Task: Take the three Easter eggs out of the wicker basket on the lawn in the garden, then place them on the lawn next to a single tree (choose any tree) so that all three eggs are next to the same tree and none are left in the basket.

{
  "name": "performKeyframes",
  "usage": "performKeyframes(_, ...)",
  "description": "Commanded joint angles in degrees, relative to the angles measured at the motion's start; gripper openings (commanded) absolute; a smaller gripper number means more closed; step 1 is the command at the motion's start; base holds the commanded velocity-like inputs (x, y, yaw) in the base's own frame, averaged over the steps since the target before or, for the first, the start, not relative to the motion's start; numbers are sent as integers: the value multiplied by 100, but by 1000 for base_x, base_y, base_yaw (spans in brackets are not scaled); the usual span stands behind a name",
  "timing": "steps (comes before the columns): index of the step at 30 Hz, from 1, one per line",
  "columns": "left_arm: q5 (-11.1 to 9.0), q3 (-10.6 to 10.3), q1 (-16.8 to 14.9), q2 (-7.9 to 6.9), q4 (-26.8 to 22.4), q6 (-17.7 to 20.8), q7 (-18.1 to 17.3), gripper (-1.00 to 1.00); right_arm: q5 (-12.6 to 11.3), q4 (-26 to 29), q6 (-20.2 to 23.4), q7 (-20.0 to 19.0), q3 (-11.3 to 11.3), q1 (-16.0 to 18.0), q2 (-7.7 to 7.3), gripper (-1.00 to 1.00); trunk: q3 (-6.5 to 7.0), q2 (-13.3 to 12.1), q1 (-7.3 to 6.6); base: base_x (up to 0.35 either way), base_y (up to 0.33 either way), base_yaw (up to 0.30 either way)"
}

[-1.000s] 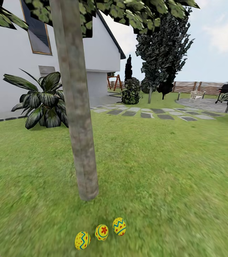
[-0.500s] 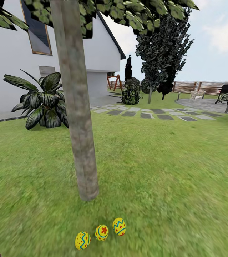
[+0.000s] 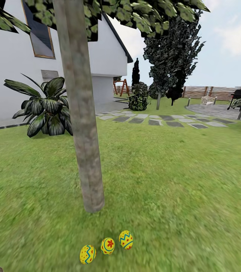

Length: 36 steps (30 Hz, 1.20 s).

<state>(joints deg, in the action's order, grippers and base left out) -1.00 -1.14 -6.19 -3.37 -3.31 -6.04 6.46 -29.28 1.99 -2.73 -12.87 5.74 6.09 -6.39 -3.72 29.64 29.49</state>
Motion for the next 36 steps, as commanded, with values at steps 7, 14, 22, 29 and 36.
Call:
performKeyframes(7,-13,-10,-5,-9,6,-28,13,100,10,9,-23,-32,37,6,-31,100,115,-273,-152,0,0,0)
performKeyframes(14,-14,-9,-5,-14,6,-48,13,100,18,-23,-103,-21,-97,6,-62,100,241,-553,-306,0,0,0)
performKeyframes(22,-20,-9,47,-14,8,-68,13,100,18,-32,-233,696,-381,6,-61,100,294,-672,-371,0,0,0)
performKeyframes(29,-23,-9,87,-7,12,-43,13,100,11,13,-243,1147,-718,6,-26,100,294,-672,-371,0,0,0)
performKeyframes(36,-16,-9,99,-6,29,-6,12,100,4,22,-245,1207,-761,6,-15,100,294,-672,-371,0,0,0)
